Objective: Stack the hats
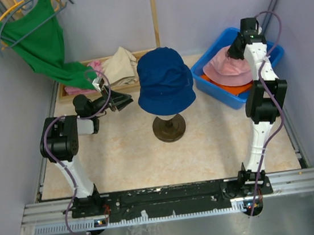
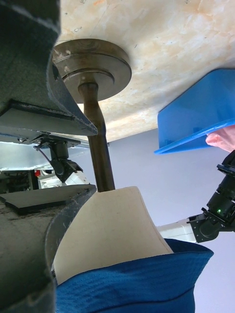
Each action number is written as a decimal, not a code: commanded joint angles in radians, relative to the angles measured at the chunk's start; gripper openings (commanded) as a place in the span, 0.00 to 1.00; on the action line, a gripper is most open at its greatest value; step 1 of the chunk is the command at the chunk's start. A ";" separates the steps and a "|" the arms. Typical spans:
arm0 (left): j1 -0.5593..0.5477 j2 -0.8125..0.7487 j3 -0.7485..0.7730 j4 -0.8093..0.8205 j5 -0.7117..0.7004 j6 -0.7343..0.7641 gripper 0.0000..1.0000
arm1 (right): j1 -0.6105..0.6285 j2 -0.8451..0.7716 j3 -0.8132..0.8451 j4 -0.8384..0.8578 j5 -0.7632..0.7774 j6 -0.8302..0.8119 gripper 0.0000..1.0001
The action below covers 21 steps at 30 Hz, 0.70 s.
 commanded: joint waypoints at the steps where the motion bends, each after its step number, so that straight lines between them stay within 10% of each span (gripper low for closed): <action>1: 0.005 -0.023 0.036 -0.009 0.023 0.036 0.51 | -0.011 -0.104 0.018 0.019 -0.016 -0.013 0.00; 12: 0.005 -0.213 0.123 -0.408 0.033 0.261 0.53 | -0.022 -0.326 0.326 -0.105 -0.285 0.223 0.00; 21: 0.003 -0.332 0.145 -0.571 0.039 0.359 0.54 | -0.025 -0.465 0.200 0.458 -0.661 0.876 0.00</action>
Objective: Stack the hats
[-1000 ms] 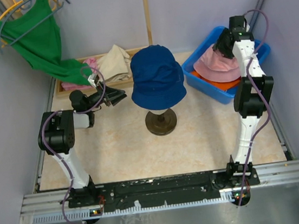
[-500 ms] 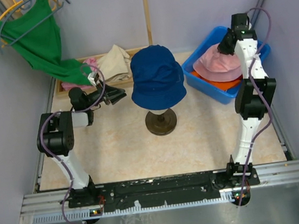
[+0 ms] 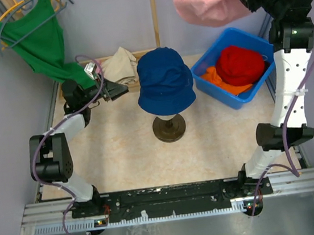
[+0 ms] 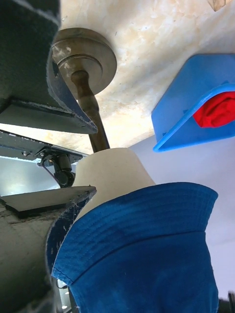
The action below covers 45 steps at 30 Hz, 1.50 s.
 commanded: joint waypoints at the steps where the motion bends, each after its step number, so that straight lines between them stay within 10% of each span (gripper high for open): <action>1: 0.003 -0.080 0.013 -0.128 0.015 0.096 0.54 | -0.008 -0.023 -0.060 0.450 -0.265 0.488 0.00; 9: 0.003 -0.166 0.006 -0.258 0.016 0.181 0.55 | 0.047 0.091 0.207 0.539 -0.386 0.824 0.00; 15: 0.003 -0.207 0.003 -0.306 0.021 0.219 0.56 | 0.207 0.003 0.003 0.471 -0.363 0.726 0.00; 29: 0.004 -0.270 -0.012 -0.326 0.030 0.225 0.58 | 0.366 0.071 0.123 0.390 -0.289 0.725 0.00; 45: 0.020 -0.115 0.439 0.285 -0.131 -0.598 0.64 | 0.367 0.088 0.101 0.783 -0.457 0.965 0.00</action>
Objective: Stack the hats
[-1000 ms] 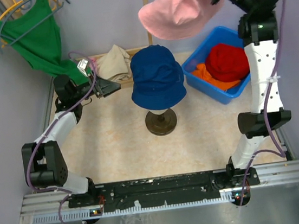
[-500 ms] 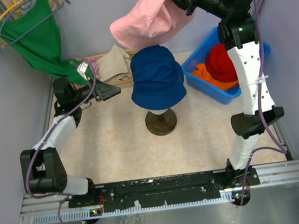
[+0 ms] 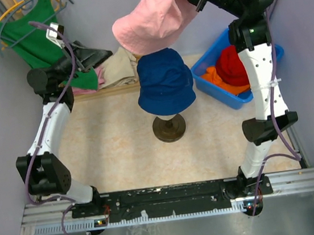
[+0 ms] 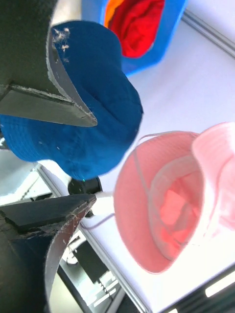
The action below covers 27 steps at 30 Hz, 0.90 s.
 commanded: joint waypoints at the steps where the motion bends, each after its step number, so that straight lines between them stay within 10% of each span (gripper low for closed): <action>1: 0.008 0.058 0.078 0.178 -0.106 -0.289 0.64 | 0.007 -0.003 0.024 0.267 -0.089 0.102 0.00; 27: -0.288 0.050 0.277 0.121 -0.251 -0.564 0.81 | 0.019 -0.002 -0.043 0.458 -0.103 0.157 0.00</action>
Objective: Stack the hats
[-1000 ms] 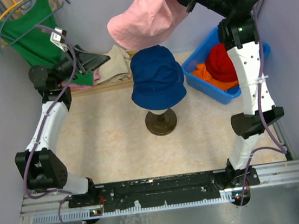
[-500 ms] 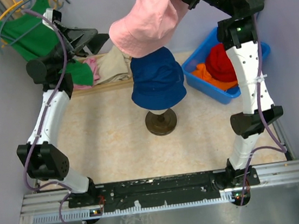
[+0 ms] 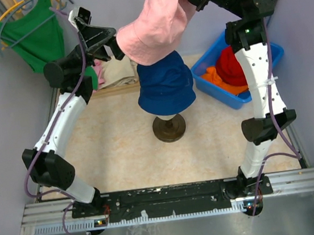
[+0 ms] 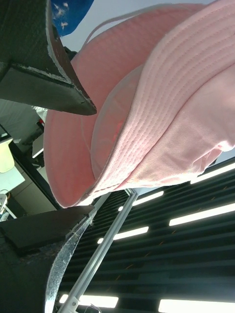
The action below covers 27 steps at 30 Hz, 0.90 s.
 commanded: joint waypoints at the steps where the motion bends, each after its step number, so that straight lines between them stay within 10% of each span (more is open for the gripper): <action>1: -0.012 -0.056 0.014 0.009 -0.019 -0.019 0.81 | 0.007 -0.011 -0.001 0.066 -0.009 0.000 0.00; 13: -0.050 -0.025 0.062 -0.022 -0.032 0.011 0.79 | 0.007 -0.086 -0.117 0.019 -0.026 -0.081 0.00; 22: -0.031 -0.024 0.075 -0.188 0.057 0.261 0.17 | -0.036 -0.124 -0.162 0.018 -0.045 -0.086 0.00; 27: -0.019 -0.043 0.149 -0.452 0.090 0.522 0.08 | -0.091 -0.157 -0.123 -0.171 -0.085 -0.199 0.00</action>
